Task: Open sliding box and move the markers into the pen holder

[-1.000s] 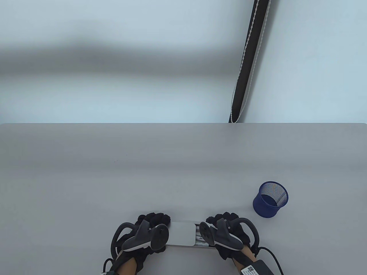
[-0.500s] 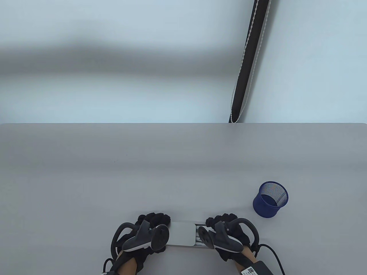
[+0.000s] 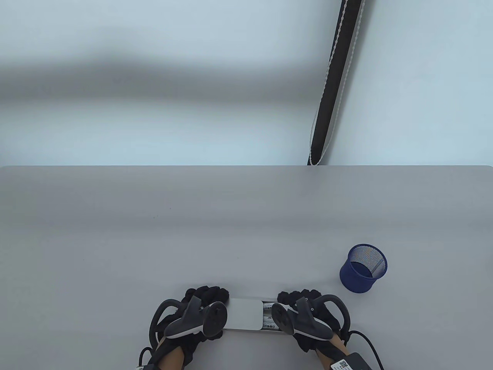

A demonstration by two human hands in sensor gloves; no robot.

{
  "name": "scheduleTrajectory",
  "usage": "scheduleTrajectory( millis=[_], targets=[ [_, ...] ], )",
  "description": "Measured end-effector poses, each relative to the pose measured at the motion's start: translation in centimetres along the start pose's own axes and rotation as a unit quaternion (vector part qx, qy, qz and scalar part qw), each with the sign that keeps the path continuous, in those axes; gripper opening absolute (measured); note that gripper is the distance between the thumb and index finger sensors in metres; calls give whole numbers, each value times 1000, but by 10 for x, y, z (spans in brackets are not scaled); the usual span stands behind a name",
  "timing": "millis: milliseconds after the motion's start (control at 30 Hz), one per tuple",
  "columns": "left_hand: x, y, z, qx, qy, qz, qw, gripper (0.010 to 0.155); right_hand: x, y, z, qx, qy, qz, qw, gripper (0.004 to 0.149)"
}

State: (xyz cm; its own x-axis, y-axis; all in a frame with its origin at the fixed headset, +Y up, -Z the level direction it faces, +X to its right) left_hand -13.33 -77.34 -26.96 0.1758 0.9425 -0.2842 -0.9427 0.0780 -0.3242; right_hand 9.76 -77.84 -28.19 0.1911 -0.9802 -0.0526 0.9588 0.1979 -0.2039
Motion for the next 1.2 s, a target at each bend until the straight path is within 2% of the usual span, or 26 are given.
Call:
scheduleTrajectory(
  millis=[400, 633, 1200],
  targets=[
    [0, 0, 0, 1, -3, -7, 1000, 76, 0, 17, 3, 36, 1, -97, 995, 43],
    [0, 0, 1, 1, -5, -6, 1000, 75, 3, 31, 1, 67, -39, -178, 981, 40],
    [1, 0, 1, 1, -6, -8, 1000, 76, 2, 43, 1, 88, -69, -226, 968, 40]
  ],
)
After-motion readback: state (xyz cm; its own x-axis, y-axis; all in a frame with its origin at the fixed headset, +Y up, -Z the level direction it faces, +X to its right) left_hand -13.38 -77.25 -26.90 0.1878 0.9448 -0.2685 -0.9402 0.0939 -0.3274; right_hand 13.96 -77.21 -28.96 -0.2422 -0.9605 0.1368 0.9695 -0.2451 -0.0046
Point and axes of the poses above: the tracker on the back of each hand, its own y axis roughly to the little-finger side, its own z axis roughly from the fingertips to the wrist, x = y × z, the point moved 1 cm from there along -z, roughly from the wrist to the fingertips, and after that the axes turned 8 degrees about x, right-handed, at the moved point
